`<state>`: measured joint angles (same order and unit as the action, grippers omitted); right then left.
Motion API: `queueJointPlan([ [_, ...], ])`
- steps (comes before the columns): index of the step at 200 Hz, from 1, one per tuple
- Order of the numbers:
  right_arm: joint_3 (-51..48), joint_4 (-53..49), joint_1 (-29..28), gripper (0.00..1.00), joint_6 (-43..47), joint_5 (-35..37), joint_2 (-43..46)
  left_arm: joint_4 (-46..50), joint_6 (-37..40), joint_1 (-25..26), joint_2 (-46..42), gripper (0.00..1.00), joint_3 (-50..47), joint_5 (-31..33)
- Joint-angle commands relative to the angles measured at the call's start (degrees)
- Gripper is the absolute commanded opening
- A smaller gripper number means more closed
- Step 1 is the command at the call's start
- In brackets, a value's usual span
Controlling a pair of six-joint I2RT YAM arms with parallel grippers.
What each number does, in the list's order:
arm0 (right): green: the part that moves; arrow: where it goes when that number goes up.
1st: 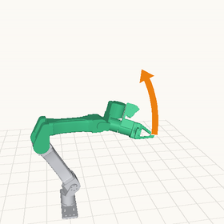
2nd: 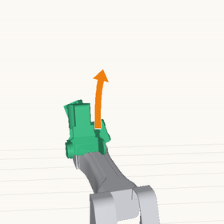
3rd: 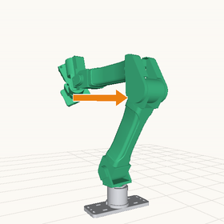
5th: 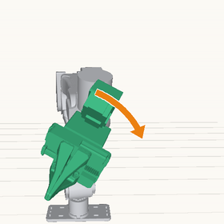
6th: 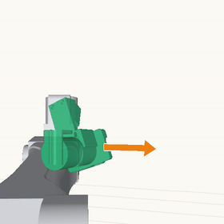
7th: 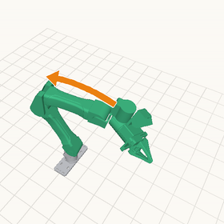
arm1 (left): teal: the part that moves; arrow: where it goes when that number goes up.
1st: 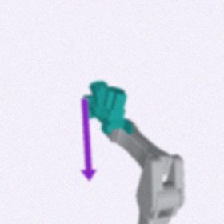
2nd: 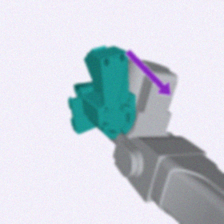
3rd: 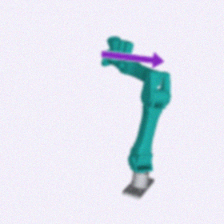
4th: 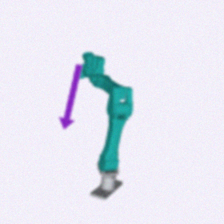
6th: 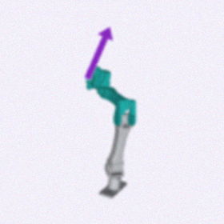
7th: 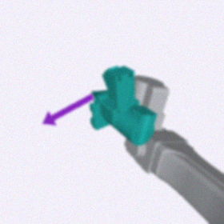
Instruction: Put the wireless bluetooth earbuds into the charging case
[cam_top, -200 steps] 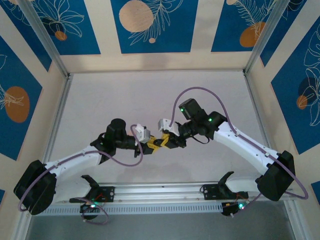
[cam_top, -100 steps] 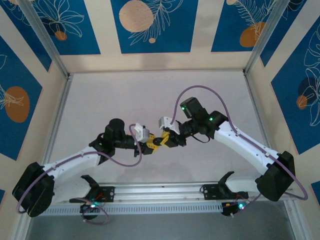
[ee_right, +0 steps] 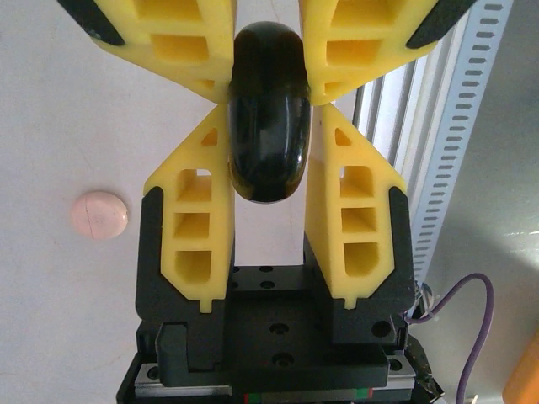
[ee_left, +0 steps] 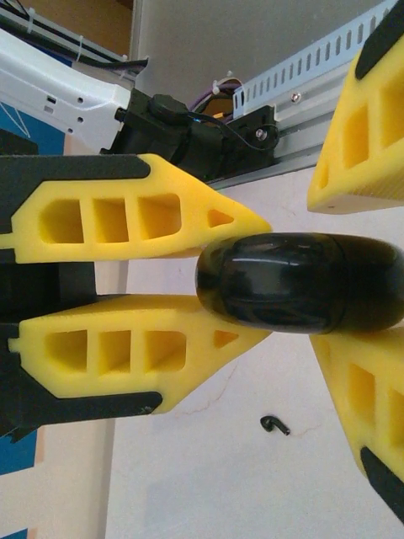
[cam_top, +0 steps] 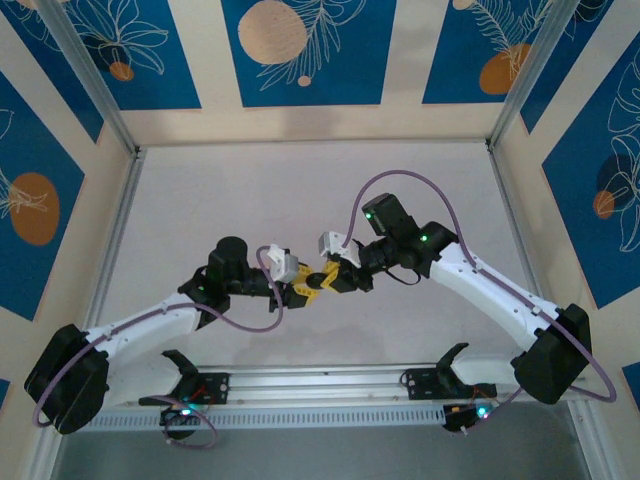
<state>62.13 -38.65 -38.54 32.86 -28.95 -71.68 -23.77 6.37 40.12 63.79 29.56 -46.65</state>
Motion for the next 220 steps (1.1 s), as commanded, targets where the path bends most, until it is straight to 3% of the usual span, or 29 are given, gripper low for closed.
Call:
queueJointPlan([
  [1,-0.7,-0.4,0.3,0.16,0.1,-1.2,1.1,-1.9,-0.7,0.7,-1.0,0.31,0.4,-1.2],
  [41,-1.1,0.6,0.3,0.18,-0.4,-1.2,1.9,-0.4,0.0,0.7,-0.7,0.15,0.6,-1.2],
  [65,-1.8,3.1,0.7,0.38,-2.3,0.3,3.0,0.0,0.2,0.7,-0.6,0.14,0.7,-1.4],
  [93,-3.0,6.7,2.4,0.47,-4.8,2.5,5.1,0.6,0.5,0.8,-0.7,0.13,0.7,-1.5],
  [164,-4.4,9.2,7.0,0.49,-8.8,2.9,7.5,-1.7,-0.3,0.8,-0.6,0.12,-0.4,-1.1],
  [201,-4.6,9.1,7.3,0.50,-9.5,-0.7,8.5,-2.3,-0.5,0.8,-0.3,0.13,-1.0,-0.3],
  [220,-4.9,10.2,7.6,0.52,-11.6,1.0,8.9,-1.9,-0.9,0.8,-0.2,0.13,-1.2,2.8],
])
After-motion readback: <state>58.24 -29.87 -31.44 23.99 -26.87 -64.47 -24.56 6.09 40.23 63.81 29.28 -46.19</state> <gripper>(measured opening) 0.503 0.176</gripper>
